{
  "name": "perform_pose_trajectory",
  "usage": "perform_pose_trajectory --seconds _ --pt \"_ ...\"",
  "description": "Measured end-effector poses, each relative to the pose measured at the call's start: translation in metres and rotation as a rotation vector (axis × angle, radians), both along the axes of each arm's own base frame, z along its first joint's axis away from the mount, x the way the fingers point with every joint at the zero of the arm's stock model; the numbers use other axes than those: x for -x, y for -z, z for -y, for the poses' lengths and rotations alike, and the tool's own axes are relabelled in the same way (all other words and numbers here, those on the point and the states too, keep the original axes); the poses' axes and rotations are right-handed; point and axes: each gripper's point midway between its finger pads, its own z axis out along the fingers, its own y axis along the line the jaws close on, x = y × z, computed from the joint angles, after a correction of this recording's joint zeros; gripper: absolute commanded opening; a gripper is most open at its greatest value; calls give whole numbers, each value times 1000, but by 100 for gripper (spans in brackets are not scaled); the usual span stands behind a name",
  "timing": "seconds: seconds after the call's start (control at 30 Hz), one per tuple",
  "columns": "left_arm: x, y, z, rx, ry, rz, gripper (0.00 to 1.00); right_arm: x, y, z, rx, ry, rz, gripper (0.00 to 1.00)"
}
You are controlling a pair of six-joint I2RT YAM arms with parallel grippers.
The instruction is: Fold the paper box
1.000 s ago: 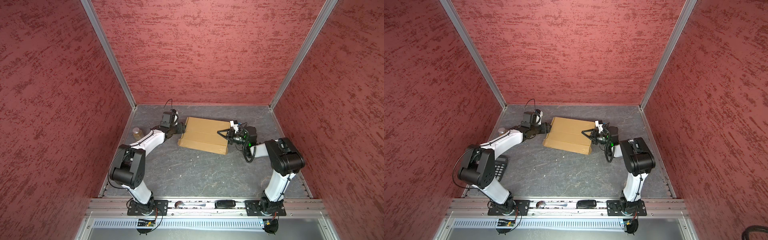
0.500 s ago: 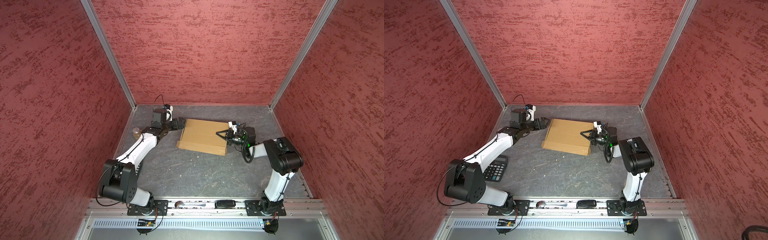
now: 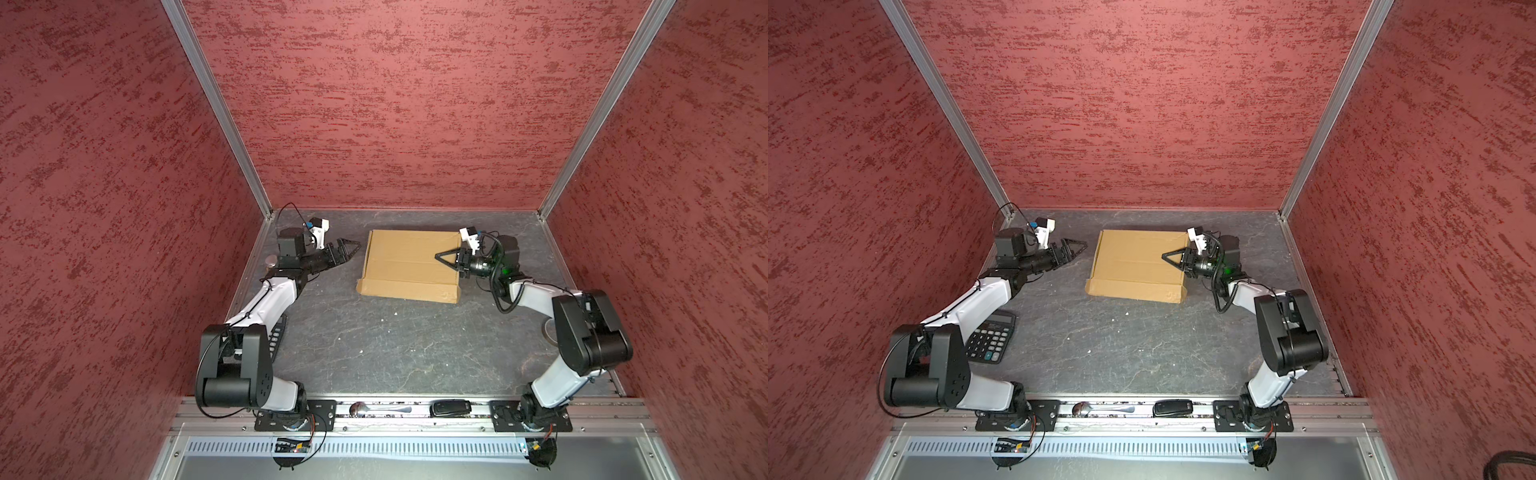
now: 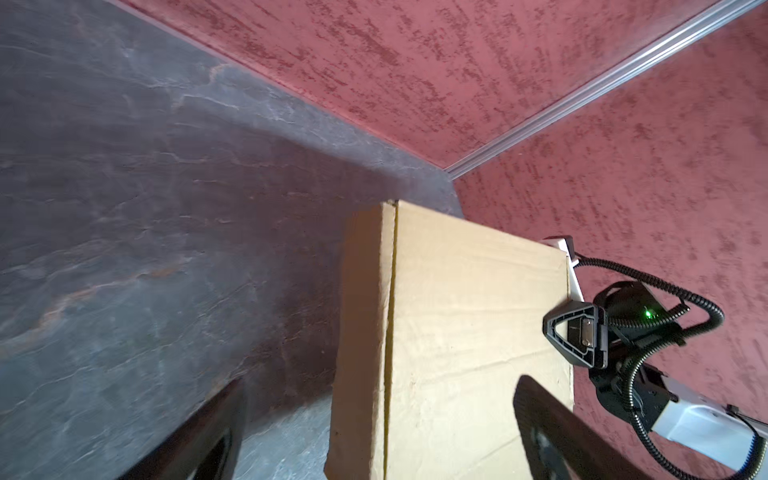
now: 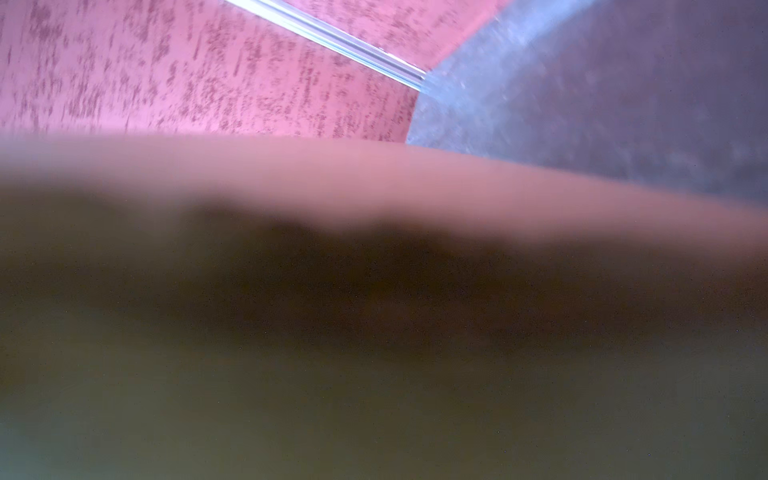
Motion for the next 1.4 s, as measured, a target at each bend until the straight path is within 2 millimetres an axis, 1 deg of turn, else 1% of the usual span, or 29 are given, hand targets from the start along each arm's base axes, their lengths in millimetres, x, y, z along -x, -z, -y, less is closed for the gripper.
perform_pose_trajectory --seconds 0.07,0.13,0.3,0.47,0.63,0.77,0.9,1.07,1.4 --pt "3 1 6 37 38 0 100 -1 -13 0 14 -6 31 42" --pt "6 4 11 66 69 -5 100 -2 -18 0 26 -12 40 41" --pt "4 7 20 116 130 3 100 0 -13 1 43 -23 2 41" --pt "2 13 35 131 186 11 100 3 -9 0 46 -36 -32 40" --pt "1 16 47 140 224 22 100 6 -14 1 43 -39 -25 40" --pt "-3 9 53 181 251 56 100 11 -25 0 33 -49 -5 39" --pt "-5 2 58 237 278 68 100 14 -27 0 27 -63 -2 39" --pt "-2 -12 64 292 313 84 100 16 -32 0 18 -79 12 38" --pt "8 -26 77 362 404 44 100 23 -46 1 8 -98 48 38"
